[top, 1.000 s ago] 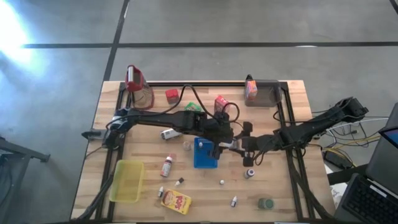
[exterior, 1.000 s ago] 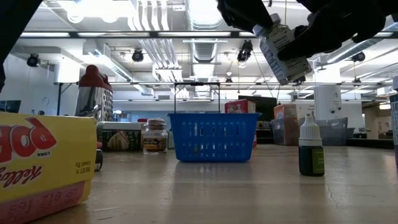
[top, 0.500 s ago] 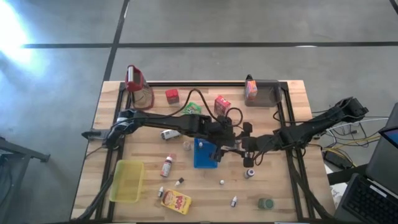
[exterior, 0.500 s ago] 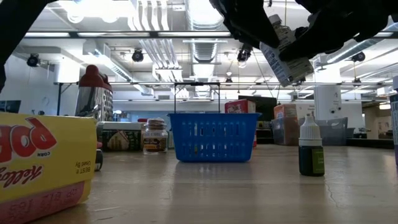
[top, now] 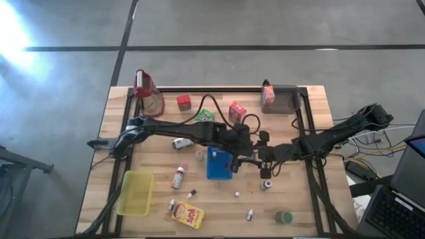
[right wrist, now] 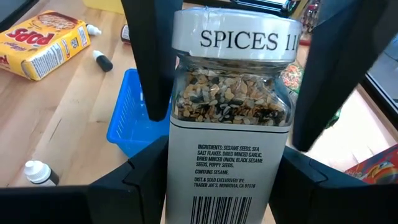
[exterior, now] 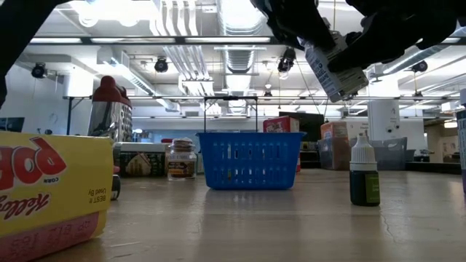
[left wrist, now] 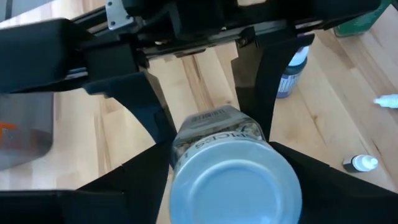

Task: Pick & Place Kitchen Items
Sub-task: Put the white seasoning bottle into the yellow bin

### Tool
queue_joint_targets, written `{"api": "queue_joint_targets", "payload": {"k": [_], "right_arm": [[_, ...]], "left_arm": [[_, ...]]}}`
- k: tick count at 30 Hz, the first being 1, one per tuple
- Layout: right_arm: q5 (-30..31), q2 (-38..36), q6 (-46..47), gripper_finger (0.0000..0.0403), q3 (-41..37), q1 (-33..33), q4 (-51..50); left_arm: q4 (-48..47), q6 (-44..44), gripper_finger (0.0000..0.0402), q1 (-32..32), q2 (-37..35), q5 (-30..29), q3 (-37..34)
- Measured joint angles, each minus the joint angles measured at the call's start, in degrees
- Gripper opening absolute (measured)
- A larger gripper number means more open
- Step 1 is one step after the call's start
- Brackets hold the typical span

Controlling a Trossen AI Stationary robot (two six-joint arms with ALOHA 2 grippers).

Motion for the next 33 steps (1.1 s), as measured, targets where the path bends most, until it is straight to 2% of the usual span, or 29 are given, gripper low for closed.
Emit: {"api": "queue_joint_targets", "payload": {"k": [6, 12, 21, 26, 33], "right_arm": [[0.77, 0.00, 0.19, 0.0201, 0.00, -0.06, -0.06], [1.37, 0.00, 0.35, 0.0204, 0.00, -0.06, -0.03], [0.96, -0.02, 1.25, 0.0268, 0.00, 0.03, 0.24], [1.11, -0.01, 2.26, 0.0296, 0.00, 0.03, 0.07], [1.52, -0.01, 3.08, 0.0322, 0.00, 0.01, -1.60]], "left_arm": [[-0.24, -2.26, 0.0219, 0.04, 0.03, -0.69, 0.00], [-0.62, -3.03, 0.0215, 0.03, 0.03, -0.73, 0.10], [-3.62, -0.40, 0.0211, 0.00, -0.06, -0.07, 0.28], [-13.85, -1.19, 0.0209, 0.00, -0.06, -3.50, 4.80], [-35.80, -8.72, 0.0209, -0.46, -0.19, -10.42, 14.85]]}}
